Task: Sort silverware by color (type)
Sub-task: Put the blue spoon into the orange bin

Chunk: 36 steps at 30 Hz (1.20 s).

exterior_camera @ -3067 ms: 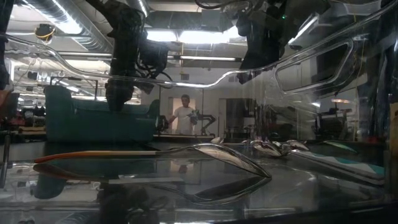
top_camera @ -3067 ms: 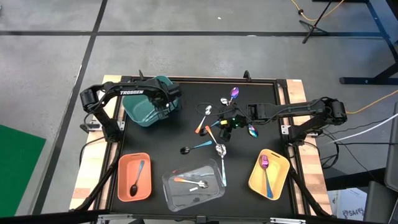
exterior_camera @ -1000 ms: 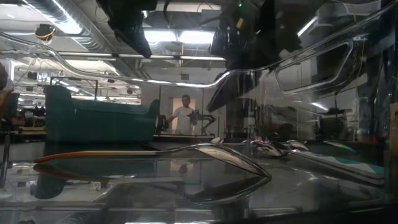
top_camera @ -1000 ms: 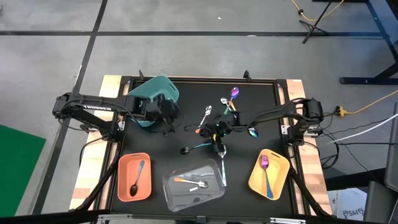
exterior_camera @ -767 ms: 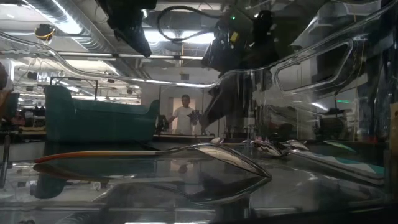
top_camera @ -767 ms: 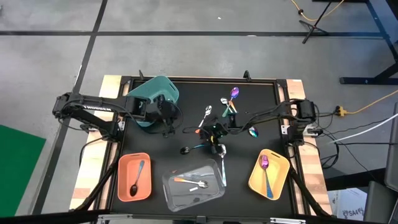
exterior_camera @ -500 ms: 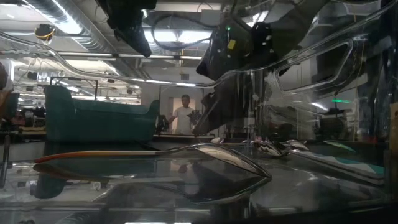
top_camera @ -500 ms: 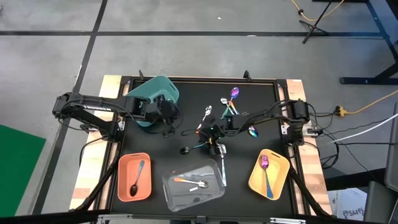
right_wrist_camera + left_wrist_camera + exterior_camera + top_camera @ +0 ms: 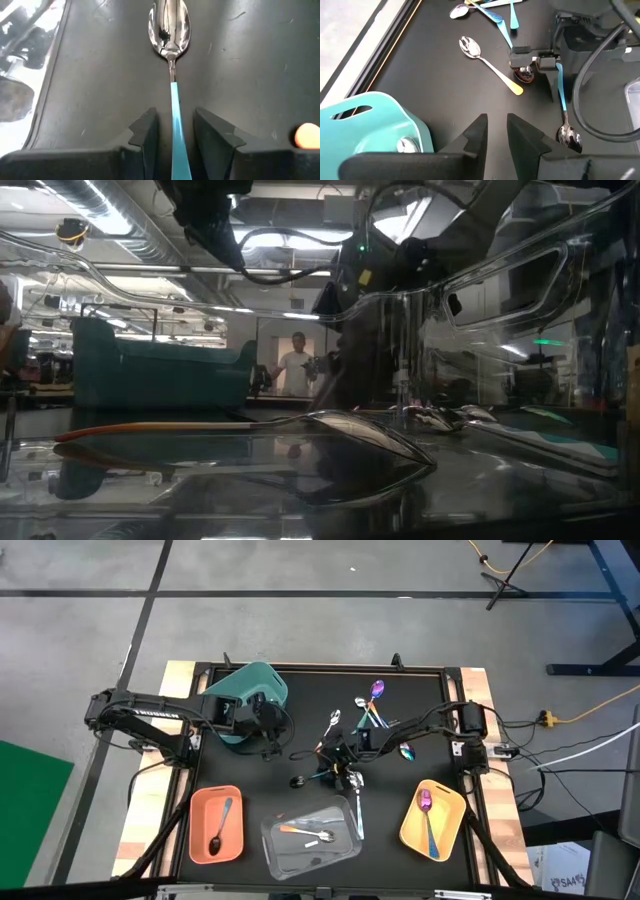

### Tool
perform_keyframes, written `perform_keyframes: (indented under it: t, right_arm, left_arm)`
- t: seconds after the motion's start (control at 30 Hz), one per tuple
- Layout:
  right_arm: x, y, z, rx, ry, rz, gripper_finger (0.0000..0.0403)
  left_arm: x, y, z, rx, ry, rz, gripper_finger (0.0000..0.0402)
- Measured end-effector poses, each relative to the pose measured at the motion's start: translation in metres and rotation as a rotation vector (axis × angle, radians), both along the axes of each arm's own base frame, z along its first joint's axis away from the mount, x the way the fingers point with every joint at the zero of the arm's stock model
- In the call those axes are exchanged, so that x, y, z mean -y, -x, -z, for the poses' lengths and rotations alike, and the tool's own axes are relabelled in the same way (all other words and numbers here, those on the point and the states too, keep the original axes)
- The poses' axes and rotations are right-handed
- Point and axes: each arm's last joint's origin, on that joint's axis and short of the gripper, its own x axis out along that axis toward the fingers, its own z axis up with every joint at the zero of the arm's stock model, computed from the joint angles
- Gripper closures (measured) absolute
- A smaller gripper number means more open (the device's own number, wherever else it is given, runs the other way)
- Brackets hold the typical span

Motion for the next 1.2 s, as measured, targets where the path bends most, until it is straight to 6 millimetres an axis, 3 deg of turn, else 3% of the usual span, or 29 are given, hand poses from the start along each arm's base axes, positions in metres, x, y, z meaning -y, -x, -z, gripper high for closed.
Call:
perform_keyframes:
  t: [0.5,0.9,1.2]
  right_arm:
    - [0.001,0.000,0.001,-0.002,0.043,0.006,0.0276]
    - [0.001,0.000,0.001,-0.001,0.080,0.007,0.0277]
    - [0.002,0.000,0.001,0.002,0.086,0.013,0.0356]
  left_arm:
    - [0.000,0.000,-0.001,0.008,-0.001,-0.001,0.0335]
    - [0.000,0.018,-0.019,0.078,-0.001,0.000,0.0335]
    - [0.000,0.041,-0.037,0.157,-0.001,0.000,0.0335]
